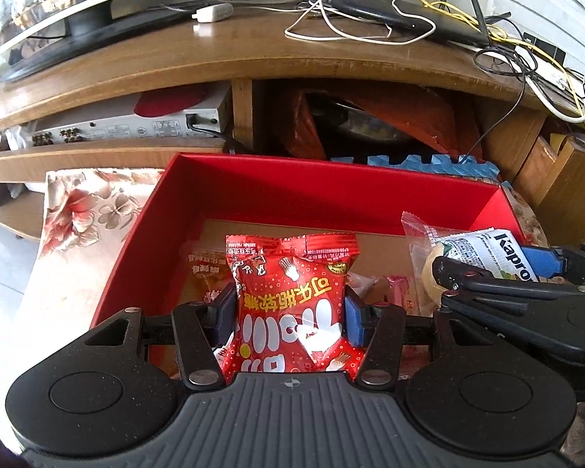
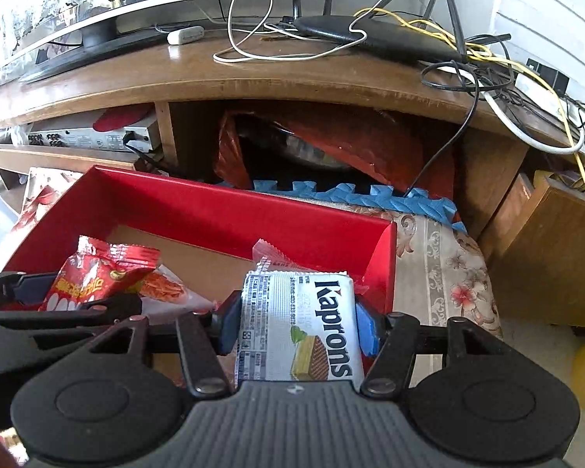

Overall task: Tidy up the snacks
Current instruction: 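Lower the chip bag and Kaprons pack into the box and open both tools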

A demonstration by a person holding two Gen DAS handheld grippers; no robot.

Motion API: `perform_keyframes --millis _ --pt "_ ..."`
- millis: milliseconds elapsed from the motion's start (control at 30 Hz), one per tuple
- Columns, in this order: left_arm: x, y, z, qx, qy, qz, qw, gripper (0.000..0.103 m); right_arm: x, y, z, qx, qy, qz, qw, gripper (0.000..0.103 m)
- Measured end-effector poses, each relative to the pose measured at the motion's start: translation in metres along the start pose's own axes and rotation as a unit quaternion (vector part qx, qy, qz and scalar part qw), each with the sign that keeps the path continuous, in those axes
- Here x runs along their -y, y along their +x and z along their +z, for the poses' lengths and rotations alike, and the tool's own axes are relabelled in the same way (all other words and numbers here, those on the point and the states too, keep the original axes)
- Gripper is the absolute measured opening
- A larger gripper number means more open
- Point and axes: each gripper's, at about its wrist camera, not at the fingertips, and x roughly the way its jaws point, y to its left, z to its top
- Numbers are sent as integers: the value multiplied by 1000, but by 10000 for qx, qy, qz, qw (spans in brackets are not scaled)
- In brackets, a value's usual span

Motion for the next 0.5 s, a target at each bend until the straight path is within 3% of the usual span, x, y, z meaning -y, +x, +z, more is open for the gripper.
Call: perform_keyframes --millis 300,500 --pt "-1 -1 -1 28 12 93 10000 64 2 1 -1 -53 111 41 9999 64" --pt "-5 -5 -2 65 6 81 9999 71 7 2 -1 -103 186 102 9997 71"
